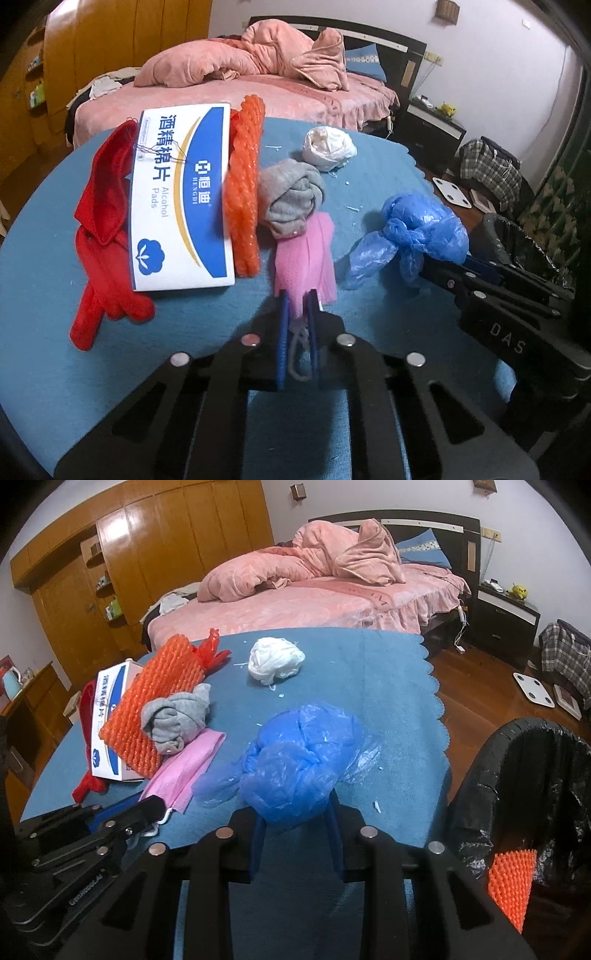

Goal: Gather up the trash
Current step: 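Carry the bag and mask over the trash bin and open both tools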

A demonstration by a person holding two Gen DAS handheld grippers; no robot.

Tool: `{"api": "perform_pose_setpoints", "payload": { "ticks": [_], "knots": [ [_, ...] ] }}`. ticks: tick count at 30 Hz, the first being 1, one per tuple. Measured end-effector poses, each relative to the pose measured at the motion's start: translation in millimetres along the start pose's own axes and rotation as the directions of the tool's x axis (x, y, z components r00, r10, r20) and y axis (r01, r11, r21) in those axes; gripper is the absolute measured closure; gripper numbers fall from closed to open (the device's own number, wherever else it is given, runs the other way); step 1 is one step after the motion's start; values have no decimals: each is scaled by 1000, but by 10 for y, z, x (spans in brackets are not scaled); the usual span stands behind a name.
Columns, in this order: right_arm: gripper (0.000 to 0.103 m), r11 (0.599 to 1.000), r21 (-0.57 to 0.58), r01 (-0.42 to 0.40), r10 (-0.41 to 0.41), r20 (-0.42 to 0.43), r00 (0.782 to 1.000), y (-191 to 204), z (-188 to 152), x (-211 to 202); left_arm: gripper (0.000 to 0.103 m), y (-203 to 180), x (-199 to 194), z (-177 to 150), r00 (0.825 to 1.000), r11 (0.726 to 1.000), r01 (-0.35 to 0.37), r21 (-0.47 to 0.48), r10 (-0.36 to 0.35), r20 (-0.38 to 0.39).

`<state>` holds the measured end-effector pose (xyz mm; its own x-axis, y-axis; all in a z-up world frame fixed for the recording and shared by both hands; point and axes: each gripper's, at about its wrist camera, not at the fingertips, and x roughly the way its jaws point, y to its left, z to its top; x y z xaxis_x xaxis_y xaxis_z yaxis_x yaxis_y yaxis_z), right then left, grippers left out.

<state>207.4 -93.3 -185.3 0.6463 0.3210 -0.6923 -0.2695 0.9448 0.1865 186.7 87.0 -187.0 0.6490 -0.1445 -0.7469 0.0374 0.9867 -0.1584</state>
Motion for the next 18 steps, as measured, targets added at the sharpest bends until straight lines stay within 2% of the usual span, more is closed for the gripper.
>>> {"api": "perform_pose_setpoints", "payload": {
  "ticks": [6,12,18],
  "knots": [
    [74,1000,-27,10,-10,-2,1000,51,-16,6,98,-19,-72,-12,999,1000,-20,6,19,28],
    [74,1000,-25,8,-8,17,1000,56,-20,-71,98,-2,-281,-7,994,1000,-24,-12,25,106],
    [74,1000,-14,2,-1,32,1000,-5,-20,-206,98,-84,-480,-11,988,1000,-9,-6,10,151]
  ]
}}
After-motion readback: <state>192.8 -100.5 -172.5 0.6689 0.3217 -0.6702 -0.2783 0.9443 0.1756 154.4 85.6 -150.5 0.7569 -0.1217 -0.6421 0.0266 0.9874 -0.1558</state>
